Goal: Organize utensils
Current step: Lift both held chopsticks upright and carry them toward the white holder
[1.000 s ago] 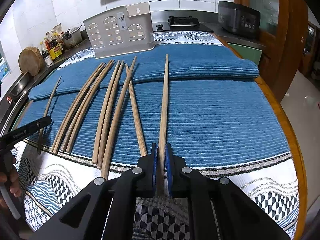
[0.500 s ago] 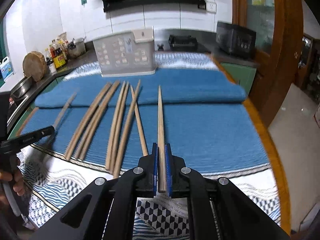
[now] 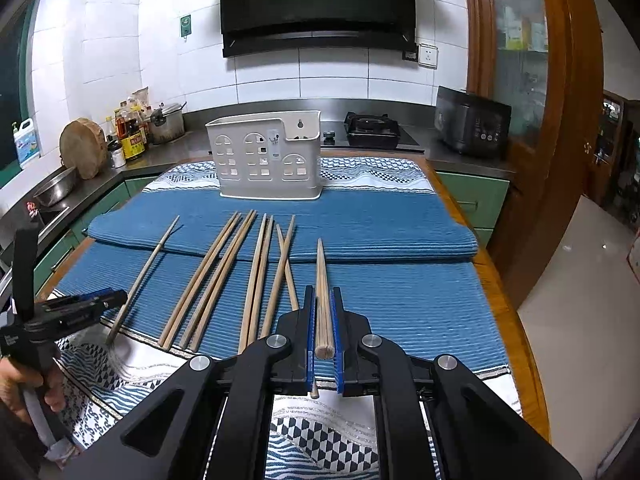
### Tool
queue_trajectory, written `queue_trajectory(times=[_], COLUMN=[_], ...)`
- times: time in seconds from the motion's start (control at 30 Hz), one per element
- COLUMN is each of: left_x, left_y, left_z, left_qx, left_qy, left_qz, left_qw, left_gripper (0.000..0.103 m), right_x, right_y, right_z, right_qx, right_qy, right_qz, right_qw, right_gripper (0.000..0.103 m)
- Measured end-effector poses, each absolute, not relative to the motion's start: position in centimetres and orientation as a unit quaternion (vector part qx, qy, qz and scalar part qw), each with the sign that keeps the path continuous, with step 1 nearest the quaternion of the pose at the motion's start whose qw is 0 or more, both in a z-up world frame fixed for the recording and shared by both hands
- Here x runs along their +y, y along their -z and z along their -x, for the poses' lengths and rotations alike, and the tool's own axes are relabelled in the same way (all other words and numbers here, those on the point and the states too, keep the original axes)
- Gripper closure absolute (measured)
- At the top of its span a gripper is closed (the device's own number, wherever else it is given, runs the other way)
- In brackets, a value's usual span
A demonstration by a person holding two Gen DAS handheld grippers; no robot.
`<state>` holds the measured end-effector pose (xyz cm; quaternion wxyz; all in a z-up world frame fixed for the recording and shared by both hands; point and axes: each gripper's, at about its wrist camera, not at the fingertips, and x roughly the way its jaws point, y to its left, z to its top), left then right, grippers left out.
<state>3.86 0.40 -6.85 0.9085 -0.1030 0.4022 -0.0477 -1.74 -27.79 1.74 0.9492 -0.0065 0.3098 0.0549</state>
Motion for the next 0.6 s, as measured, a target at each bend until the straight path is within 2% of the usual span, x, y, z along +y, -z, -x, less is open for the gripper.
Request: queue_trajectory(times=[0.13, 0.2, 0.37, 0.6], left_x=[0.3, 0.0, -0.7, 0.8], left_y=[7.7, 8.1, 8.1, 5.6], left_z=[-3.8, -3.8, -3.7, -3.2], left_qx=[0.414, 0.418, 0.419, 0.395], left_qy=[0.051, 0.053, 0.038, 0.045], left_qz=[0.1, 0.094, 0.064, 0.08], left_qw=[0.903, 0.902, 0.905, 0.914], left_gripper=[0.073, 0.084, 0.097, 0.097], right_x=[-27.8, -27.6, -27.1, -26.9], right_y=[-2.0, -2.1, -2.5, -4.1], right_z=[1.8, 1.8, 1.7, 1.4], right_qx=[0.306, 0.305, 0.302, 0.289], right_qy=[-0.057, -0.059, -0.064, -0.07], right_qz=[0.008, 0.01, 0.014, 0.028], right_qw=[0.95, 0.951, 0.951, 0.954], right_gripper=[0.096, 0.096, 0.096, 0.096])
